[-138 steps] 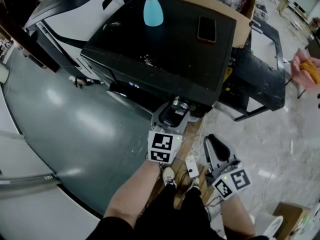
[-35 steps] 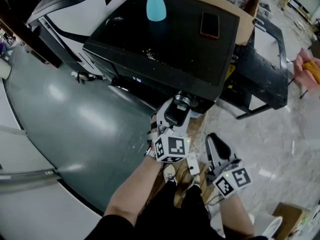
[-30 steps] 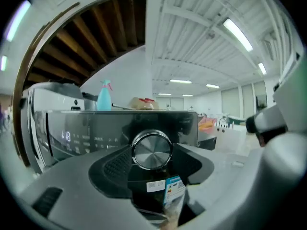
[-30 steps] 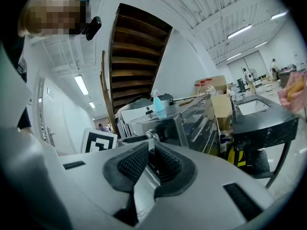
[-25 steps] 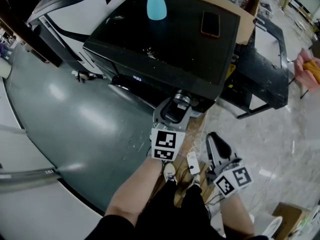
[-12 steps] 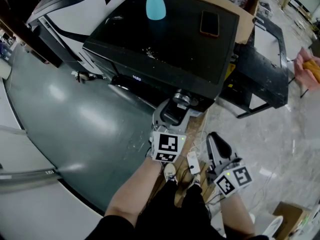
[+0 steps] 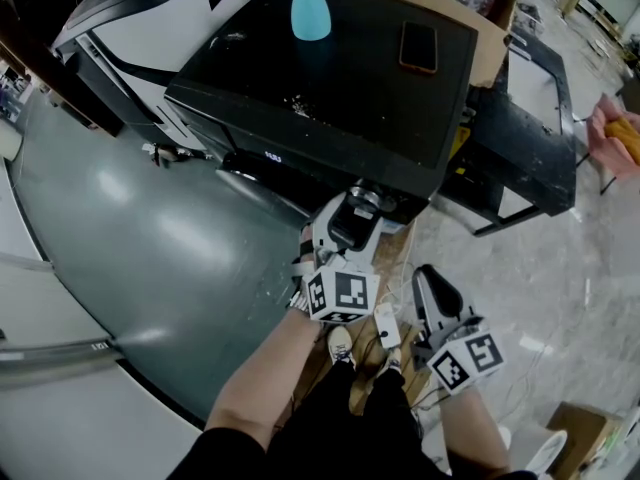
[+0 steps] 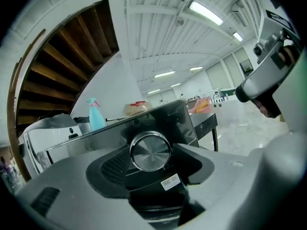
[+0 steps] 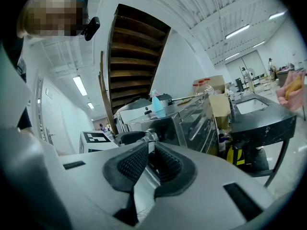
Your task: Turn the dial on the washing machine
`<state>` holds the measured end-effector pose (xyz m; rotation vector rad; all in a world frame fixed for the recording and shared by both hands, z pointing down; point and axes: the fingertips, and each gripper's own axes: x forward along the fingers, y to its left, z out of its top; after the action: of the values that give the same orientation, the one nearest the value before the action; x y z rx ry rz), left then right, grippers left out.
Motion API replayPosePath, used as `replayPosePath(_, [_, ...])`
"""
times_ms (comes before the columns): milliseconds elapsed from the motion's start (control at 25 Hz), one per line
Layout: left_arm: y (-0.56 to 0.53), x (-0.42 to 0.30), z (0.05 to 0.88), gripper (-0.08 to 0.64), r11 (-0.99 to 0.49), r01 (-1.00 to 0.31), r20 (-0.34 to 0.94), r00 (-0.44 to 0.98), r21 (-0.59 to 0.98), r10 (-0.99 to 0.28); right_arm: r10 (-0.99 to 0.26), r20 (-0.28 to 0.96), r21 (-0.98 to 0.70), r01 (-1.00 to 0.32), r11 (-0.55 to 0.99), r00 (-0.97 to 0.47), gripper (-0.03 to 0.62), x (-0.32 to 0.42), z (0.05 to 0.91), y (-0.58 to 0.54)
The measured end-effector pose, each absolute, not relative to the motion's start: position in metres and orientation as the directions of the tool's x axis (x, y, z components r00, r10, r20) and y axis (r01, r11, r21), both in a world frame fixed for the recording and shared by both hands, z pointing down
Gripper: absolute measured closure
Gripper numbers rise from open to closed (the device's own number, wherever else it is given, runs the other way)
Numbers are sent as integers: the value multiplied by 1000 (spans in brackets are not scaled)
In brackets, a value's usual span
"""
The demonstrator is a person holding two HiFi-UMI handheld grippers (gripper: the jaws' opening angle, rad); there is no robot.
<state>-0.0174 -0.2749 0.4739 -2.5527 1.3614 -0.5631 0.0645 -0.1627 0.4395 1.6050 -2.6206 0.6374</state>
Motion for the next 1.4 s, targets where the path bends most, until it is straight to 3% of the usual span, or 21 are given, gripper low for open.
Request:
replayPosePath(200, [-281, -19, 481, 296, -558, -767, 266, 493, -315, -828, -855, 216, -341, -857, 386, -471, 552, 66, 443, -163])
replayPosePath(480, [-284, -24, 480, 295, -566, -819, 239, 570, 89, -786, -854, 216, -343, -856, 387, -473, 552, 61, 444, -167])
replayPosePath(560, [-284, -25, 479, 295, -561, -816, 228, 578, 140, -784, -854, 215, -343, -855, 389, -474, 552, 59, 443, -169])
replayPosePath(1400, [-244, -51, 467, 296, -538, -842, 212, 533, 35, -819, -844, 197, -306, -849, 431, -499, 549, 46, 432, -158])
